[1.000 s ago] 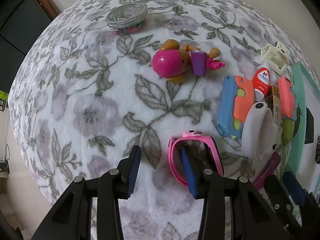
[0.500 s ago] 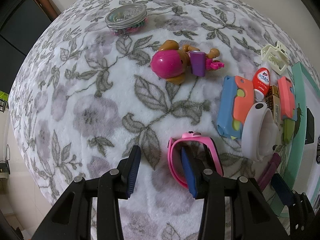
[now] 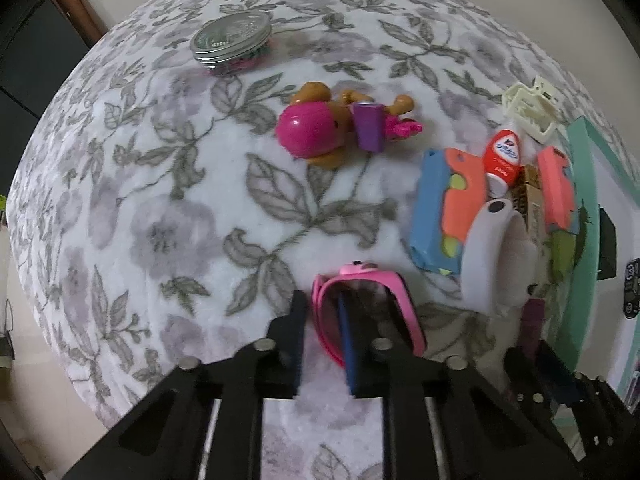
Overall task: Organize rigid objects
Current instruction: 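Grasp the magenta lighter with the right tool while the left tool grasps the pink watch, then carry the lighter into the tray with the right tool while the left tool carries the watch there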
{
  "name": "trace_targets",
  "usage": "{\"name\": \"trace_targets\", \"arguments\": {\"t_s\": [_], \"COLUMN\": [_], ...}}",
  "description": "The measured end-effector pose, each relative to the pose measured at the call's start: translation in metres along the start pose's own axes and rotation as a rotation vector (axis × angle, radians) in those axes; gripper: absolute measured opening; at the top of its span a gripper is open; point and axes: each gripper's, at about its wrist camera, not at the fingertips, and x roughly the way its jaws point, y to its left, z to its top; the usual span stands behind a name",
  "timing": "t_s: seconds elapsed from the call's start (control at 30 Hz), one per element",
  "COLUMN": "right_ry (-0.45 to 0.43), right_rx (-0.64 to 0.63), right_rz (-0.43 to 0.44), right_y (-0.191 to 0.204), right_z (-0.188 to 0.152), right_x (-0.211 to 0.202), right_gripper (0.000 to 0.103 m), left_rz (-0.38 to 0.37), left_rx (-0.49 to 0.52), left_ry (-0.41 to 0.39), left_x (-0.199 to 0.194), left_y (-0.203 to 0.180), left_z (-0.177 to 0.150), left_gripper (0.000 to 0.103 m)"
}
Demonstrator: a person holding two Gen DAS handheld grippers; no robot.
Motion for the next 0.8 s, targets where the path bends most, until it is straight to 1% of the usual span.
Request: {"name": "trace_targets", "arguments": {"t_s": [0.03, 0.17, 0.3, 0.47, 0.53, 0.67, 0.7, 0.8], "right_ry": [0.0, 0.0, -0.006, -0.033, -0.054, -0.122, -0.149, -0.186], "right_rx": [0.01, 0.066, 0.085, 0.1, 0.115, 0.137, 0.143, 0.167], "right_rz": [0.016, 0.077, 0.107, 0.135, 0.146, 0.154, 0.153, 0.126], "right_y": [0.0, -0.004, -0.011, -0.018, -0.026, -0.037, -0.042, -0.053], "right_z": [0.0, 0.006, 0.006, 0.011, 0.013, 0.018, 0.019, 0.019], "right_x": [0.0, -0.001, -0.009, -0.02, -0.033, -0.057, -0.065, -0.076], "right_gripper": [0.022, 0.022, 0.021, 0.021, 0.021, 0.021, 0.021, 0.021], "left_rz": [-0.008, -0.037, -0.064, -0.093, -0.115, -0.168, -0.183, -0.211], "left_rx": [-0.005, -0.025, -0.049, -0.088, -0.1, -0.106, -0.105, -0.089], "left_ry": [-0.002, -0.012, -0.036, -0.09, -0.125, -0.205, -0.221, -0.256], "left_x": [-0.001, -0.005, -0.015, -0.037, -0.05, -0.076, -0.082, -0.094], "left_y": [0.001, 0.006, 0.011, 0.025, 0.03, 0.033, 0.032, 0.022], "left_z": [0.0, 0.003, 0.009, 0.02, 0.023, 0.023, 0.021, 0.019], "left_gripper": [0.009, 0.007, 0.007, 0.007, 0.007, 0.007, 0.007, 0.007]}}
